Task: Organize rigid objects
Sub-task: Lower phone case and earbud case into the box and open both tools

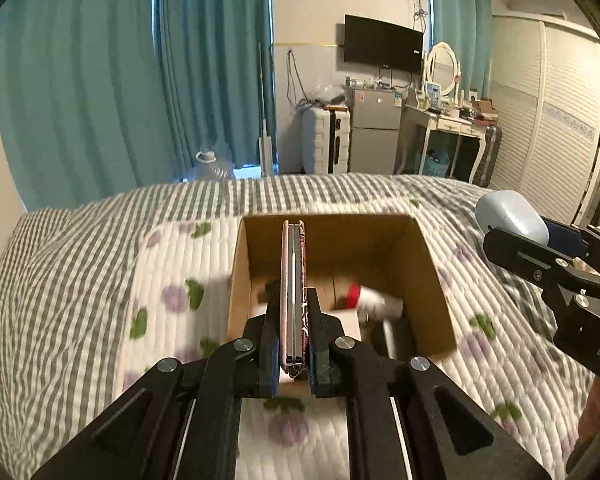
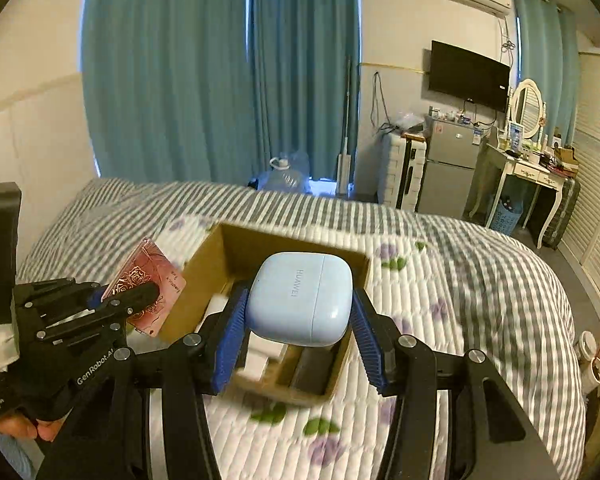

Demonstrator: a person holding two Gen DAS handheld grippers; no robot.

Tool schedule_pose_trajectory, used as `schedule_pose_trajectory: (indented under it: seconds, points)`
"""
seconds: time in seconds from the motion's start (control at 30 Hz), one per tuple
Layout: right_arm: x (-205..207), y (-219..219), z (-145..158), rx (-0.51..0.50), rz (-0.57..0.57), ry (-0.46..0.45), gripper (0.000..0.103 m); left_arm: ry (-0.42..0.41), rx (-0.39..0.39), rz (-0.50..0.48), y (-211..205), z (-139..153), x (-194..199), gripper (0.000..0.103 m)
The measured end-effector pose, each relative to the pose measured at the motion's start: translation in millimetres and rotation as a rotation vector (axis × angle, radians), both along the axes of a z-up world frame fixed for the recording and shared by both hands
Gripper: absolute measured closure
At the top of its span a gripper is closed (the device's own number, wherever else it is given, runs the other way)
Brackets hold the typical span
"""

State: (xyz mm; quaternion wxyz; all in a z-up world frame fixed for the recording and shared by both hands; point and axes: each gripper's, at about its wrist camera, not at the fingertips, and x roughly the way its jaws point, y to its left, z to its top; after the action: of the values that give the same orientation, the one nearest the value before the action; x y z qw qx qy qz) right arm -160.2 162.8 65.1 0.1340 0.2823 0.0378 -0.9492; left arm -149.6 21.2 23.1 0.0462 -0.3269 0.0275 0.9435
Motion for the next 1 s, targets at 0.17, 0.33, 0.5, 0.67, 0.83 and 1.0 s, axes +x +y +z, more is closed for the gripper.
schedule_pose_trajectory:
  seconds: [0.17,0.33,0.5,0.67,0.83,1.0]
  points:
    - [-33,5,-12,0.004,-0.004,-0.016,0.052,-0.037,-0.005,0.004,10,-22,-39,0.093]
    - [-58,13,-37,0.002,-0.006,-0.054,0.052,-0.091,0.002,0.017,14,-58,-72,0.093]
    - [-69,14,-63,0.003,-0.004,-0.092,0.052,-0.132,-0.007,0.009,21,-84,-85,0.093]
    - [-74,24,-74,-0.013,-0.009,-0.114,0.052,-0.107,-0.026,-0.001,26,-83,-81,0.086]
    - [-71,28,-67,-0.016,-0.014,-0.1,0.052,-0.071,-0.019,0.037,16,-66,-74,0.08]
    - [-73,20,-53,-0.021,-0.012,-0.077,0.052,-0.029,-0.009,0.073,0,-48,-67,0.08]
